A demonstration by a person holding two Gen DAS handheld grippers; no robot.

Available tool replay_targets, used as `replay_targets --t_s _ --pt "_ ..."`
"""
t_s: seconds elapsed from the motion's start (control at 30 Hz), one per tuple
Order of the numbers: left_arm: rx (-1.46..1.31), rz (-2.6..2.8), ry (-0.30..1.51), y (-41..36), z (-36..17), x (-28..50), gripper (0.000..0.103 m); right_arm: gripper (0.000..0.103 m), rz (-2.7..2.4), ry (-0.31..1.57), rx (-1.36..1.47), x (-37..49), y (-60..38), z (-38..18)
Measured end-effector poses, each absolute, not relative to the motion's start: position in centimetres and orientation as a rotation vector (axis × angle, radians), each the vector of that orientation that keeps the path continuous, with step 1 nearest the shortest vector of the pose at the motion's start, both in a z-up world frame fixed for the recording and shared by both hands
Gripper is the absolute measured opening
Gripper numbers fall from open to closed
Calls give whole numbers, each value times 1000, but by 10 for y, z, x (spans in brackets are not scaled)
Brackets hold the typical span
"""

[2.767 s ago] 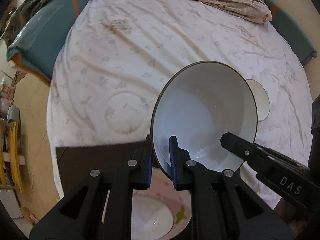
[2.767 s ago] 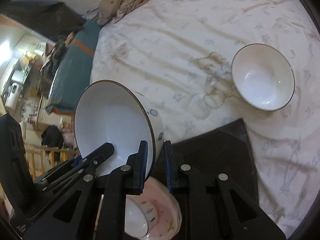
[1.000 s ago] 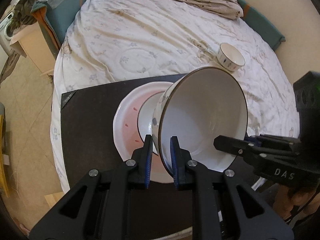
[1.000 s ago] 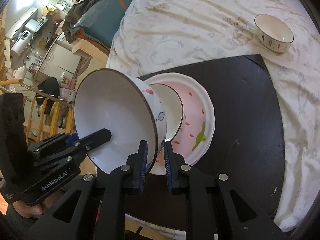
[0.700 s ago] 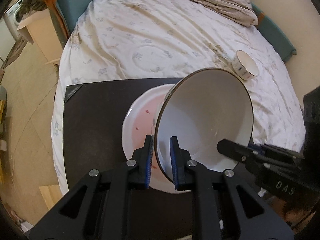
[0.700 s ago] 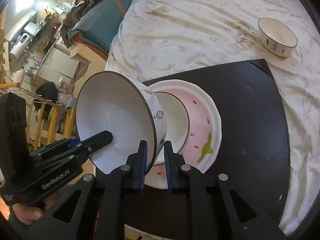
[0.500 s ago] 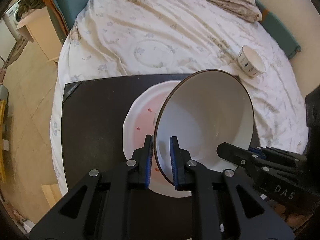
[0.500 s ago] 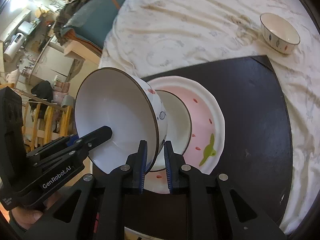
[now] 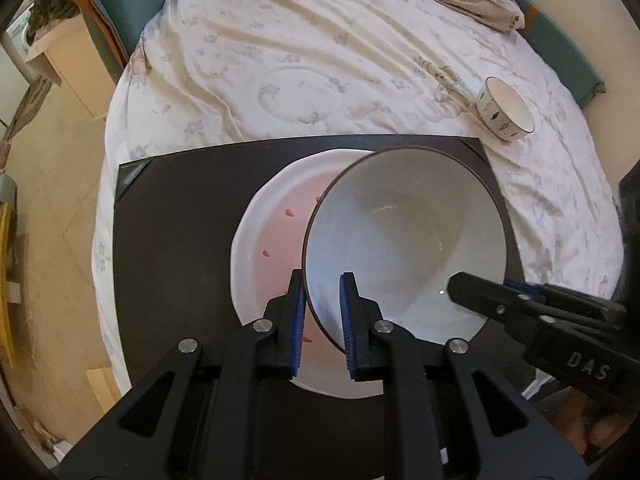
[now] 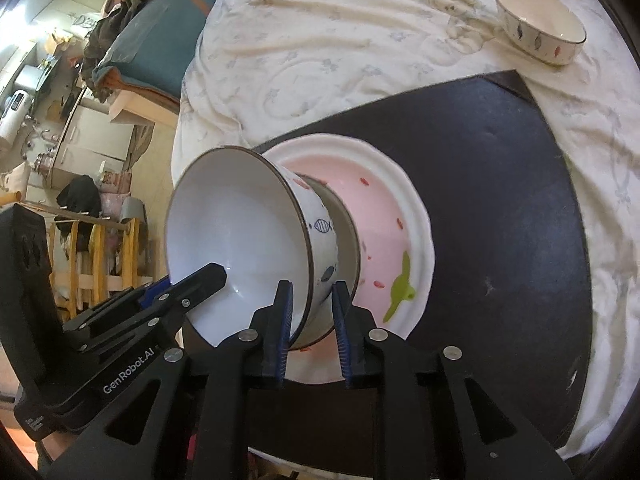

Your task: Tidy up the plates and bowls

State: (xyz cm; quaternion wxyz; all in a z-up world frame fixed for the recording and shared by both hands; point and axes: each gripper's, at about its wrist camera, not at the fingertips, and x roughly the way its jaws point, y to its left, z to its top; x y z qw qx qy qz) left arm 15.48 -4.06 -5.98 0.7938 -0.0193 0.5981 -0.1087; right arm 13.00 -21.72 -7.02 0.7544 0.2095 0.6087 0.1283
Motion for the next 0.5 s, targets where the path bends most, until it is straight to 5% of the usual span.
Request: replay_targets --t_s 0.5 --pt "-68 -202 1236 -26 -54 159 15 28 276 1253 484 132 -234 -56"
